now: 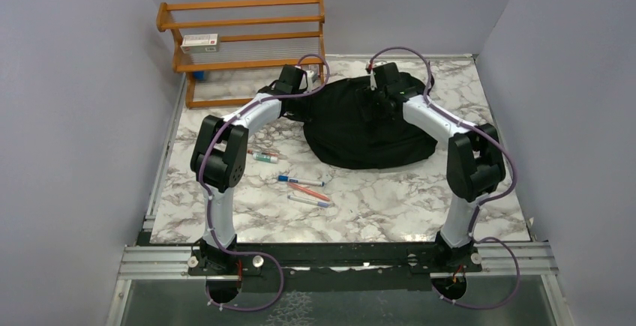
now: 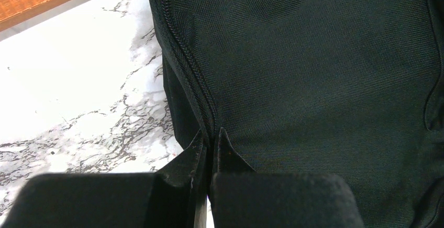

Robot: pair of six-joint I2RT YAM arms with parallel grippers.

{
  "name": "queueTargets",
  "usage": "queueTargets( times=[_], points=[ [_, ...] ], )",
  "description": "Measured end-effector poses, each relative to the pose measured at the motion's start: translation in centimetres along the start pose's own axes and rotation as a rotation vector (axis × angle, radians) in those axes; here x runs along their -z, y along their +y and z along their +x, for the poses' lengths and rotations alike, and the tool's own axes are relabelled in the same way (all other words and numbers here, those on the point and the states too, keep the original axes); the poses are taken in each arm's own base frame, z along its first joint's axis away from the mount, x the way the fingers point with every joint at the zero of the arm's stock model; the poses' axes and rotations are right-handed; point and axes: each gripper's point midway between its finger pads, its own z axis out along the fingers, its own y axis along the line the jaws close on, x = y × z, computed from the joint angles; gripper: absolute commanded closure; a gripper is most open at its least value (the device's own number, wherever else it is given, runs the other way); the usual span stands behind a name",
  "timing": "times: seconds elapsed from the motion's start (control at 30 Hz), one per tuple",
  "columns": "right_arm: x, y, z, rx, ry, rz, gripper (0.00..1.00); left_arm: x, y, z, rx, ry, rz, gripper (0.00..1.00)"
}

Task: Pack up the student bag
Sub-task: Adjust the student bag at the center of the board.

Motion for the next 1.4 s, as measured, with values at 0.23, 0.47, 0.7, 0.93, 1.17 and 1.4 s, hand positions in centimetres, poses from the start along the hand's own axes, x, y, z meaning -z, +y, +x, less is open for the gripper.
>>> queueTargets(
  times=[0.23, 0.47, 0.7, 0.93, 1.17, 1.4],
  points=[
    [-0.1, 1.4, 0.1, 0.065, 0.01, -0.001, 0.12, 0.0, -0.1, 0.0, 0.0, 0.002, 0.005, 1.0],
    [-0.3, 0.6, 0.4, 0.087, 0.037, 0.103, 0.32, 0.0, -0.1, 0.1, 0.002, 0.002, 0.009, 1.0],
    [0.3, -1.4, 1.4, 0.098, 0.068, 0.229, 0.66, 0.0, -0.1, 0.0, 0.003, 0.003, 0.013, 1.0],
    [1.2, -2.4, 1.2, 0.098, 0.066, 0.276, 0.93, 0.0, -0.1, 0.1, 0.006, 0.003, 0.017, 1.0],
    [3.5, -3.0, -0.6, 0.079, 0.011, 0.286, 0.99, -0.1, -0.1, 0.3, 0.013, 0.0, 0.022, 1.0],
    [5.7, -3.1, -2.0, 0.06, -0.037, 0.266, 0.99, 0.0, -0.2, 0.5, 0.028, 0.0, 0.028, 0.83]
  ],
)
